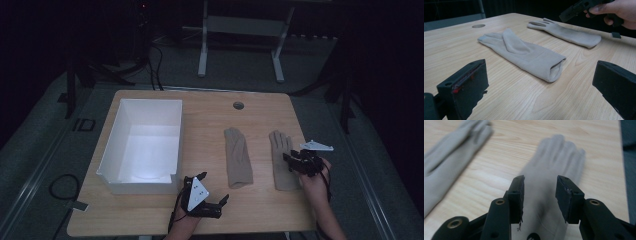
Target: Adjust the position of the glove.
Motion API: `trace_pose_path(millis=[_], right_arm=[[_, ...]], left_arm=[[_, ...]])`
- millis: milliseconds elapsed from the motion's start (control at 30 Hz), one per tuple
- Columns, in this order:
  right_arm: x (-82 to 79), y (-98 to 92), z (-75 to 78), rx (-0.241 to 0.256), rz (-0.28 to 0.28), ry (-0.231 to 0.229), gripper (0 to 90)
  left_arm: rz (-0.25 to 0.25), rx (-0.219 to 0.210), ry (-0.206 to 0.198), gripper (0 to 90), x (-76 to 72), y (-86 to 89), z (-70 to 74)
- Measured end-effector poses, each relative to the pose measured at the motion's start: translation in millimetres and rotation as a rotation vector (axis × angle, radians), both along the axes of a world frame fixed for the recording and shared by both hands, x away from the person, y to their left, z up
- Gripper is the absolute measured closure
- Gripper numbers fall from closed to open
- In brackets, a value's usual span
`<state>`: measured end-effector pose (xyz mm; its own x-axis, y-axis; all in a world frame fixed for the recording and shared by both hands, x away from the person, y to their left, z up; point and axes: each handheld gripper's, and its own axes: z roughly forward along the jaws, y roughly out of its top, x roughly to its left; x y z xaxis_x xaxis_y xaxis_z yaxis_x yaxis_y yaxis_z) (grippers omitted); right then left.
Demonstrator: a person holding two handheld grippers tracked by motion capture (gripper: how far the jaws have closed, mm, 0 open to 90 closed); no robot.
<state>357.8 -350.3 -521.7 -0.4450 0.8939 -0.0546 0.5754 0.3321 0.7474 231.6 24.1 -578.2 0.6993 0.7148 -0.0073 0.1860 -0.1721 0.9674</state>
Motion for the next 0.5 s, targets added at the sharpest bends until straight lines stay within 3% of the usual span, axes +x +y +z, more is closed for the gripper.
trace_pose_path(millis=[133,400,500], right_arm=[[2.9,0.7,-3.9,-0.040,0.046,0.018,56.5],[6.8,-1.4,-23.1,-0.003,0.002,0.021,56.2],[6.7,-1.2,-31.7,-0.011,-0.020,0.034,57.4]], left_arm=[[0.000,0.000,0.000,0.4,0.1,-0.4,0.0],[0.000,0.001,0.001,0.4,0.0,0.0,0.0],[0.000,0.001,0.002,0.4,0.1,0.1,0.0]])
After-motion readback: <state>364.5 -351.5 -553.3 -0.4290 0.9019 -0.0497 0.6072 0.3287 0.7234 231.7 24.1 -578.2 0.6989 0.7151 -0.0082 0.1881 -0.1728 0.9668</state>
